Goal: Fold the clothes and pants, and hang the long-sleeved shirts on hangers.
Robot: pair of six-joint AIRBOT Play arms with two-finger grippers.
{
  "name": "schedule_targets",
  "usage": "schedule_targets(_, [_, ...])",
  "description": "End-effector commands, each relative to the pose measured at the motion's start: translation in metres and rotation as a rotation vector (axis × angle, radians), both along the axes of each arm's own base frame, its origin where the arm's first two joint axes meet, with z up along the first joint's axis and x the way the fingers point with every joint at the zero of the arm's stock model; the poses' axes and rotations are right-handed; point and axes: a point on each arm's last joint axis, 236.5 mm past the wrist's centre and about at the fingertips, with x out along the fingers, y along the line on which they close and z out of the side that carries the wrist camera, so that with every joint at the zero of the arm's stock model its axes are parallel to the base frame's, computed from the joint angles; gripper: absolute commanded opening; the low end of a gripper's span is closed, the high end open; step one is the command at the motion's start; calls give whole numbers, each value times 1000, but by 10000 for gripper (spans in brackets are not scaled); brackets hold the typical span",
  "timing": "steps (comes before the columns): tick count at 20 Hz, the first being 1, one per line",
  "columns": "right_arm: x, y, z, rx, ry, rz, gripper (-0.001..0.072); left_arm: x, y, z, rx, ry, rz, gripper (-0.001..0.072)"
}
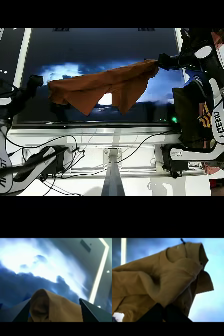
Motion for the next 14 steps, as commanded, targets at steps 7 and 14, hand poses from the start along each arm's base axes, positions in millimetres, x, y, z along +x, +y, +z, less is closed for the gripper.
schedule_targets(7, [-1, 4, -5, 19, 22, 5, 15, -114, -144, -35, -263, 380, -663, 460])
schedule_targets(14, [-7, 7, -7, 24, 43, 22, 15, -157, -201, -82, -355, 621, -782, 705])
